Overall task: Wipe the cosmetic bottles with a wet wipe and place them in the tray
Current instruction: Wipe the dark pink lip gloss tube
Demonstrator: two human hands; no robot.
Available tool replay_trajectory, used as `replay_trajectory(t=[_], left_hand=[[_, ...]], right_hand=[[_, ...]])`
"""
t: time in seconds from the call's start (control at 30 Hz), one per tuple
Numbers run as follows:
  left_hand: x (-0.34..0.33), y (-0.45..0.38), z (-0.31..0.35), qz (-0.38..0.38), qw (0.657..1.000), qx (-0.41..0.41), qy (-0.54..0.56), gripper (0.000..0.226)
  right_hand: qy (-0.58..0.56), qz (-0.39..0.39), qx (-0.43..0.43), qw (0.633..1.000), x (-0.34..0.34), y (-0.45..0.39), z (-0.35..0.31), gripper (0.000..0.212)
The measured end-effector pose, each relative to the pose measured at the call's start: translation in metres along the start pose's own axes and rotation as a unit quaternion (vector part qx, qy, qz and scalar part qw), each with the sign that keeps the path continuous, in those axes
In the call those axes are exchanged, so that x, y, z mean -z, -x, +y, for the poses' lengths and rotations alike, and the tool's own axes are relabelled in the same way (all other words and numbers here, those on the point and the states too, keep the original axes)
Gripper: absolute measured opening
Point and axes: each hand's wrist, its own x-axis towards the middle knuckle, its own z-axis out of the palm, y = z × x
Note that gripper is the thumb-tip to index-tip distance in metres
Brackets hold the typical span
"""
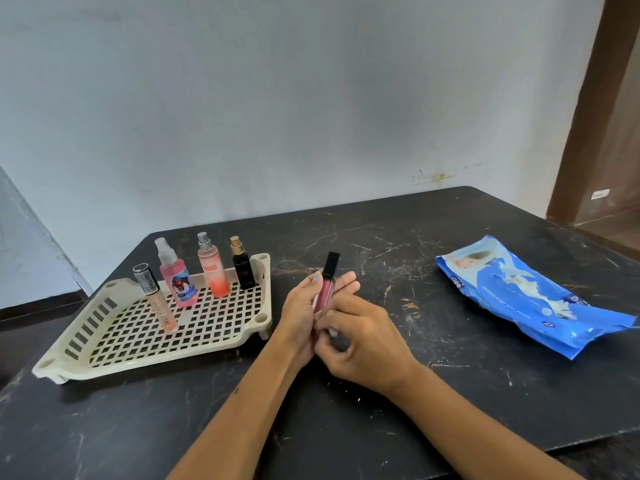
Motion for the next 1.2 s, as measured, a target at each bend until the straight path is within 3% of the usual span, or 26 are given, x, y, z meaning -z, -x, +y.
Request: replay_trajectory(t=[0.2,0.23,0.37,0.53,0.67,0.8,0.9,0.97,1.1,1.2], left_hand=[[-0.003,0.005,-0.003,-0.031,0.998,-0.012,-0.056,0.026],[-0.003,0.005,-0.002,-0.023,0.998,-0.012,-0.054,0.026],[-0.004,0.004,0.0,0.001,1.0,0.025,-0.013,0.063],[-0.003,0.007,0.003,-0.009,0.997,0.077,0.001,0.055],[-0.003,0.006,0.002,-0.013,0.998,0.054,0.029,0.046],[-0.004,0.008,0.002,-0.023,0.994,0.09,0.063,0.053],[-0.004,0.008,0.002,-0.015,0.993,0.033,0.114,0.031],[-0.002,0.006,0.001,-0.024,0.993,0.006,0.115,0.031],[-0.007,0.009,0.004,-0.033,0.997,0.027,0.063,0.033],[-0.011,0.014,0.005,-0.09,0.996,0.011,0.022,0.031]], right_hand=[[-0.002,0.128,-0.147,0.981,0.002,-0.005,0.014,0.017],[-0.005,0.12,-0.142,0.982,0.002,-0.004,0.014,0.018],[-0.055,0.05,-0.077,0.994,0.0,-0.001,0.004,0.015],[-0.043,0.046,-0.072,0.995,-0.002,0.0,0.005,0.015],[-0.035,0.102,-0.14,0.984,-0.003,-0.003,0.015,0.016],[-0.052,0.059,-0.081,0.994,-0.001,-0.001,0.007,0.016],[-0.054,0.011,-0.035,0.998,0.0,0.001,0.0,0.013],[-0.044,0.009,-0.031,0.999,0.0,0.001,0.001,0.013],[-0.017,0.064,-0.098,0.993,-0.002,-0.001,0.005,0.014],[-0.009,0.104,-0.161,0.981,0.001,-0.003,0.011,0.013]])
